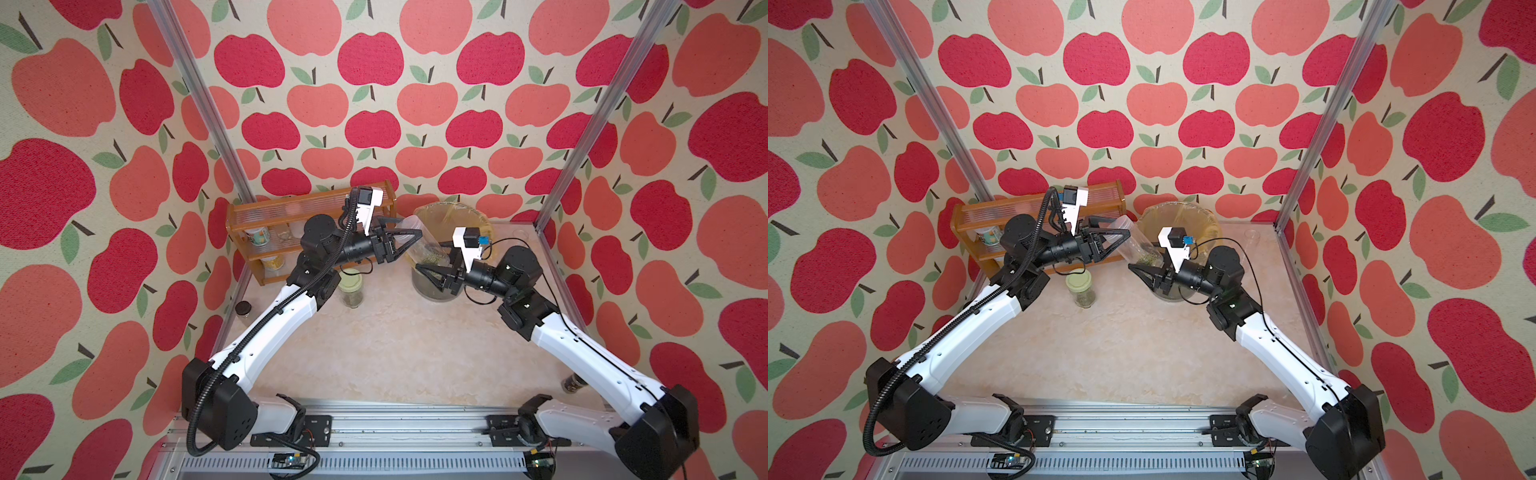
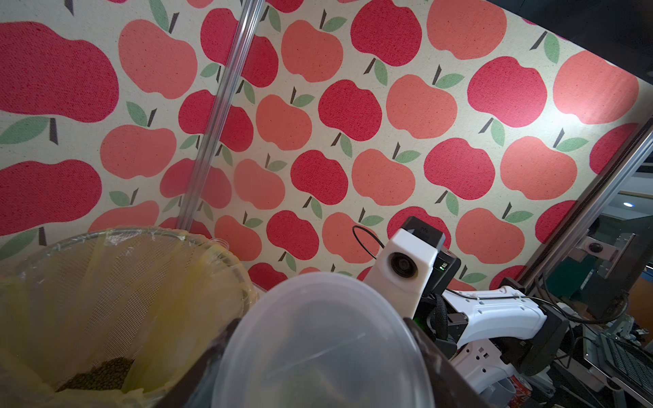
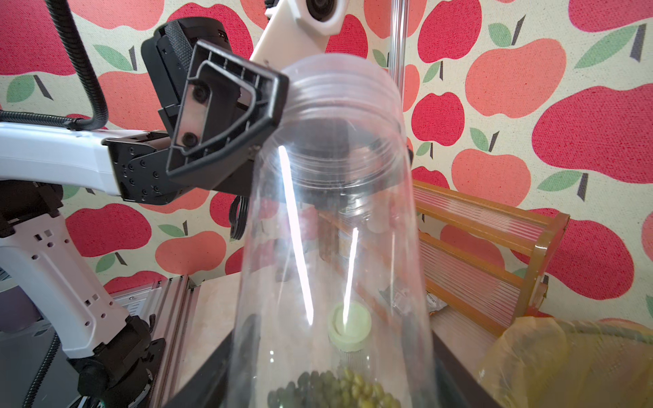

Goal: Empty moldy mung beans from jars
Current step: Unscrew the lid from the jar.

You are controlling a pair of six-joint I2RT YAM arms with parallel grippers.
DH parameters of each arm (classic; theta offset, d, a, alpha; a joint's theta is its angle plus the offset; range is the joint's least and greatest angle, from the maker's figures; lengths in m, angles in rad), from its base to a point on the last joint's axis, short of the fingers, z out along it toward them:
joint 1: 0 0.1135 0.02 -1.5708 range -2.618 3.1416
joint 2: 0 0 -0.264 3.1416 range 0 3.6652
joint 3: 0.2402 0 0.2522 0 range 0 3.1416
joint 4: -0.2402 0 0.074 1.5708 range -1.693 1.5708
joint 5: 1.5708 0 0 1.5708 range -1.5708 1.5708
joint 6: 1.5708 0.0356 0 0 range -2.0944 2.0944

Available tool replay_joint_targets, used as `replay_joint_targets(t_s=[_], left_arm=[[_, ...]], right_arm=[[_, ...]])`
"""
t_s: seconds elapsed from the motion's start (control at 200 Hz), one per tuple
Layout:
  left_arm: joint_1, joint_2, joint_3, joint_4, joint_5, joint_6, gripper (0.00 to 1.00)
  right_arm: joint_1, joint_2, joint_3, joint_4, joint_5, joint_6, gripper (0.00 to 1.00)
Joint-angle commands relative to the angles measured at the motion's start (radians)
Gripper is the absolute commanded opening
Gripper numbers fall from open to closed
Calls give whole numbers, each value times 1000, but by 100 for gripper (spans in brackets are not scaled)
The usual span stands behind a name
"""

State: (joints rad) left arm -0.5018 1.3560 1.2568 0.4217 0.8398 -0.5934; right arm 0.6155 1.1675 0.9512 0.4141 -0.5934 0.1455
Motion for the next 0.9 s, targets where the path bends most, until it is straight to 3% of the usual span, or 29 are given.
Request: replay_joint_targets(t_s=[0.0, 0.3, 0.895], left_arm=[[10, -5, 32, 26, -27, -17, 72], [12, 32, 57, 49, -7, -46, 78], [12, 45, 57, 42, -39, -70, 66]], right_arm=[[-2, 12, -10, -19, 75, -9, 38], [-2, 14, -8, -22, 68, -10, 38], [10, 26, 1, -45, 122, -38, 37]])
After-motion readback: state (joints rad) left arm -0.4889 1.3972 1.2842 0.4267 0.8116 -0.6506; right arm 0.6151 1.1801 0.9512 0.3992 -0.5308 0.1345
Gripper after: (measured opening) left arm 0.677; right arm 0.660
